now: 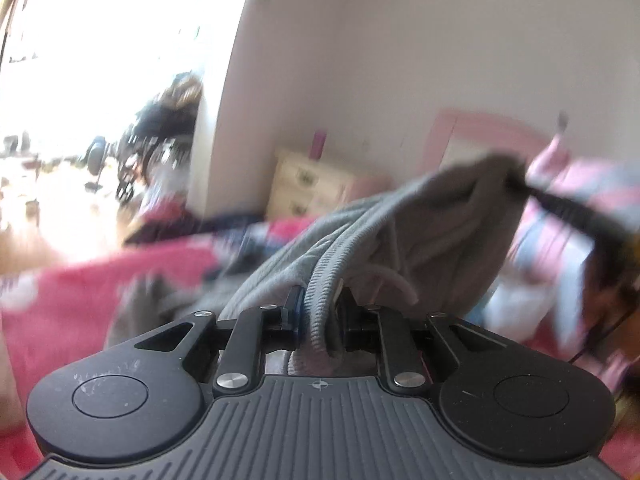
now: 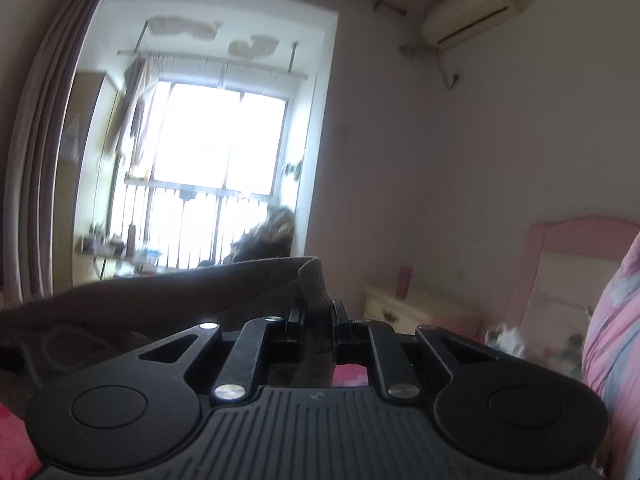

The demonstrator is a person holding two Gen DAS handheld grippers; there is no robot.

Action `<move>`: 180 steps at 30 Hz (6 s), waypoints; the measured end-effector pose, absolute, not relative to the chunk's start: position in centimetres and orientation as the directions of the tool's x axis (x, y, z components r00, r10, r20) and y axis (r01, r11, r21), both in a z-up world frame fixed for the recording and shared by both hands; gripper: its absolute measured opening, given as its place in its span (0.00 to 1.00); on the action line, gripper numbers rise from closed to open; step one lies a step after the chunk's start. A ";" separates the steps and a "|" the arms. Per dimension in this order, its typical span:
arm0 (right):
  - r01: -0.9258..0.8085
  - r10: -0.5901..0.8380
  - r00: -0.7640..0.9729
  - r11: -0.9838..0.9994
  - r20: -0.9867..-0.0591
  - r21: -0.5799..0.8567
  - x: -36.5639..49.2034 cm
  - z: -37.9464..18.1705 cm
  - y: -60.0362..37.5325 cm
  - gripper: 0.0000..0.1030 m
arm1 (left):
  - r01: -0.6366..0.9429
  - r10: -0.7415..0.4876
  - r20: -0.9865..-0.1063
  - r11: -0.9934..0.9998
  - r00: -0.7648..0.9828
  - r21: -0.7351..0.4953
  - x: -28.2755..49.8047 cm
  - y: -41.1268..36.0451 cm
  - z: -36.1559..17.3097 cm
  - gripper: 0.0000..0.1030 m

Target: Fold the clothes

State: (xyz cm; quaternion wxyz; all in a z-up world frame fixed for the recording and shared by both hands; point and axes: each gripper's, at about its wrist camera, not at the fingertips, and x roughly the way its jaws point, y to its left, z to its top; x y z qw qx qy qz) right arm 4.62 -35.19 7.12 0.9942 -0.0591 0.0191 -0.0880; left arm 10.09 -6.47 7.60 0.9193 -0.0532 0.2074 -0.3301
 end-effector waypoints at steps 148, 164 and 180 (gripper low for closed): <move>-0.737 0.735 0.095 0.505 -0.672 0.449 16.2 -2.8 18.0 0.50 | -0.448 -0.151 -0.707 0.678 0.691 -0.582 -20.8 35.3 -11.6 0.56; -0.915 0.496 0.229 0.404 -0.838 -0.011 11.3 -7.3 17.0 0.63 | -0.499 -0.152 -0.650 0.520 0.745 -0.694 -22.7 31.6 -15.5 0.69; -0.876 0.477 0.433 0.422 -0.765 -0.232 10.4 -6.2 16.7 0.05 | -0.628 0.057 -0.713 0.526 0.699 -0.574 -21.8 29.4 -13.0 0.16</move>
